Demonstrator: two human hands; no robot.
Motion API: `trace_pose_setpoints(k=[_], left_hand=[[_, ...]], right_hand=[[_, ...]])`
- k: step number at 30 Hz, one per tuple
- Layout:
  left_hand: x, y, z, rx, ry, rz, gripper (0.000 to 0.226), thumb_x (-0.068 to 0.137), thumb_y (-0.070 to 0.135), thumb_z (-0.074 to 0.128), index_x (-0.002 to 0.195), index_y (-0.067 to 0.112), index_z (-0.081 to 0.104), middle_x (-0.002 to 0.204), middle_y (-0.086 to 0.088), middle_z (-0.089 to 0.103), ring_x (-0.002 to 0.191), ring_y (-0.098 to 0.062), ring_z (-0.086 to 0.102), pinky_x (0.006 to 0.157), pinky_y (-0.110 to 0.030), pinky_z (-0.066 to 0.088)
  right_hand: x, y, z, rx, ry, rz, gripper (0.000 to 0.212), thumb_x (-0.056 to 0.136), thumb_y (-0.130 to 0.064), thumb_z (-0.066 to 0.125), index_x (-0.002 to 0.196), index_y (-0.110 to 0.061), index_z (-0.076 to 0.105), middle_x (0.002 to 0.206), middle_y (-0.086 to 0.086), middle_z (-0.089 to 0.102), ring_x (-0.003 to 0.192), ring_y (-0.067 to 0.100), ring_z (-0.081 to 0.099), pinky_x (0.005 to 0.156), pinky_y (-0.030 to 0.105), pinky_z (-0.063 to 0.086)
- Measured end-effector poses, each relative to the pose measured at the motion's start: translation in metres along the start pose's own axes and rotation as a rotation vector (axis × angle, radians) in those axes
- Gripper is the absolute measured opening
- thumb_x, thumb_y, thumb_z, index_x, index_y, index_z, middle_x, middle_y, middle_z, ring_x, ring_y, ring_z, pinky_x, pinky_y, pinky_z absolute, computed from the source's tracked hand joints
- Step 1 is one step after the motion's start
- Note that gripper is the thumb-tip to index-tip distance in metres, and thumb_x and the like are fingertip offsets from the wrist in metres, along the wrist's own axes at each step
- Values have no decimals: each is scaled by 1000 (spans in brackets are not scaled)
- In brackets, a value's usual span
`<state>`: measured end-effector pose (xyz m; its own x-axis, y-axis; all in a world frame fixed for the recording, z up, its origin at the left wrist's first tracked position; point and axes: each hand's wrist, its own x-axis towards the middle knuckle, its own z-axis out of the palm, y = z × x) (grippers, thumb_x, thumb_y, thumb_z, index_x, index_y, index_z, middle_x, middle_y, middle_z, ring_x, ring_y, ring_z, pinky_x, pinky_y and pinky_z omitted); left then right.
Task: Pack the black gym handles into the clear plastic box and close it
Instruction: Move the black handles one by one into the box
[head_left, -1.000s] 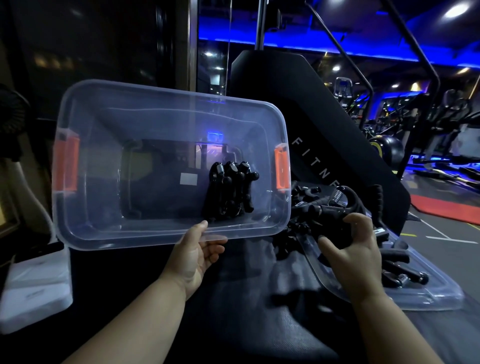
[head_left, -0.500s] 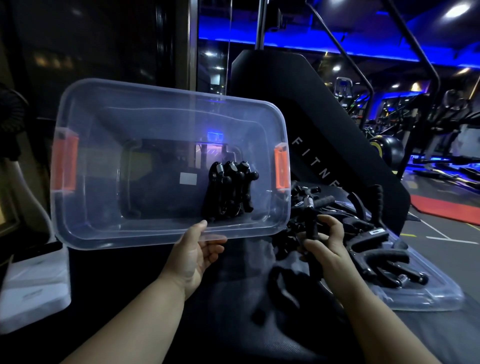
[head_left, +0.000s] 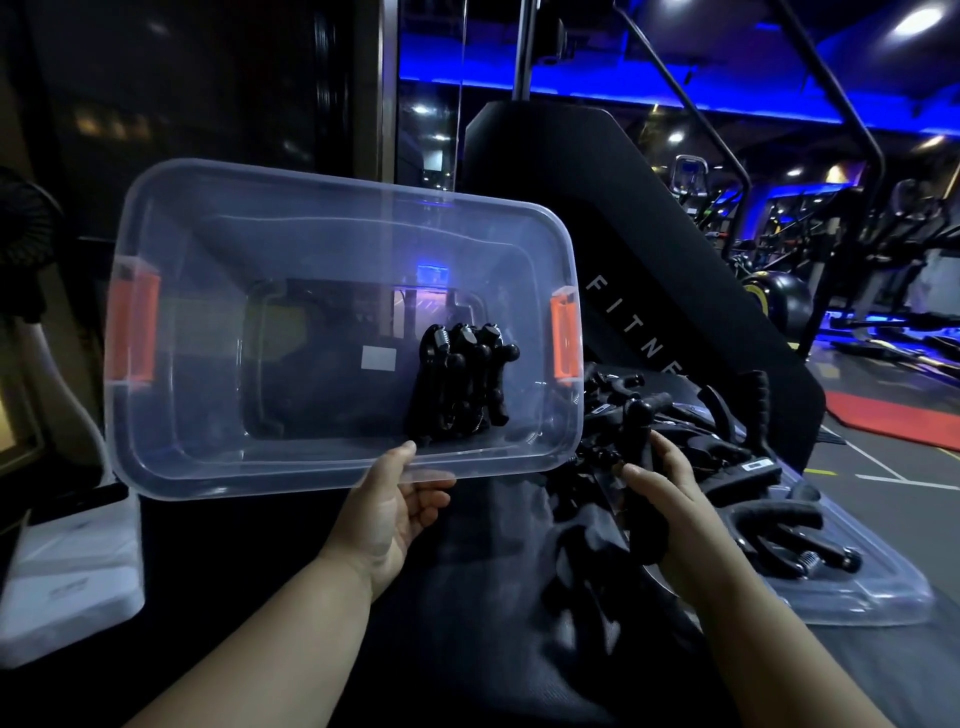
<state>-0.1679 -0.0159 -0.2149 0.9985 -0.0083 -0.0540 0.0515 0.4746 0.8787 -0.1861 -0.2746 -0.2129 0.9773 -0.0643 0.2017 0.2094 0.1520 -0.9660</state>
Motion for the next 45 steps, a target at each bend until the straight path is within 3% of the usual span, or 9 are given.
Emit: trace_pose_setpoints(k=[6,10,14,20,27,33,36,40,45], left_hand=[[0,0,1,10,-1,-4,42,94,34,45,95,-3,63,72,-7,72,52,-8,61,63,-25,42],[0,-1,0,-4,0,0,39,94,34,45,99,-1,61,72,-7,73,52,-8,61,64,-26,42],[0,-1,0,-6,-2,-2,37,93,34,45,94,1,62,71,-7,73,52,-8,61,64,-26,42],[0,0,1,-2,-5,-7,38,94,34,45,90,0,63,70,-6,72,51,-7,61,64,-25,42],[2,-1,1,7,-7,-11,46,94,35,45,112,-6,58,72,-6,73,52,-7,61,63,-25,42],[1,-2,1,12,5,-9,53,93,35,45,121,-9,54,72,-6,73,53,-8,62,64,-25,43],[2,-2,0,3,7,-11,54,93,35,46,126,-8,51,73,-7,73,53,-8,62,64,-26,44],[2,-2,1,6,0,-13,48,93,35,45,115,-7,57,71,-7,72,52,-8,61,63,-25,43],[2,-2,1,-3,4,-13,47,93,34,45,114,-6,57,71,-7,72,52,-8,61,64,-26,42]], right_hand=[[2,-4,-5,96,-127,34,81,72,-28,78,144,-25,39,125,17,59,95,20,66,68,29,55],[-1,-6,-4,140,-68,70,109,46,-36,94,141,-32,41,124,7,64,97,23,67,64,30,56],[-4,-11,-4,85,4,42,71,84,-2,63,142,-35,39,110,-11,65,73,10,57,54,20,46],[-7,-17,-8,25,29,-2,80,84,12,56,143,-38,37,125,-3,60,66,9,63,47,18,47],[-6,-20,-15,-38,246,-77,76,85,14,52,139,-36,31,110,9,57,61,19,58,41,23,44],[-1,-13,-16,-244,289,-22,54,74,4,67,123,-12,49,114,16,63,85,22,64,63,31,50],[-3,-13,-11,-389,297,-40,49,76,9,65,116,-17,55,110,6,65,94,18,66,76,33,54],[-8,-18,-4,-522,306,-69,49,77,6,65,117,-22,59,95,-6,67,74,8,64,59,17,47],[-17,-20,3,-909,262,-28,59,78,-18,66,132,-39,52,95,-7,67,86,13,64,81,29,49]])
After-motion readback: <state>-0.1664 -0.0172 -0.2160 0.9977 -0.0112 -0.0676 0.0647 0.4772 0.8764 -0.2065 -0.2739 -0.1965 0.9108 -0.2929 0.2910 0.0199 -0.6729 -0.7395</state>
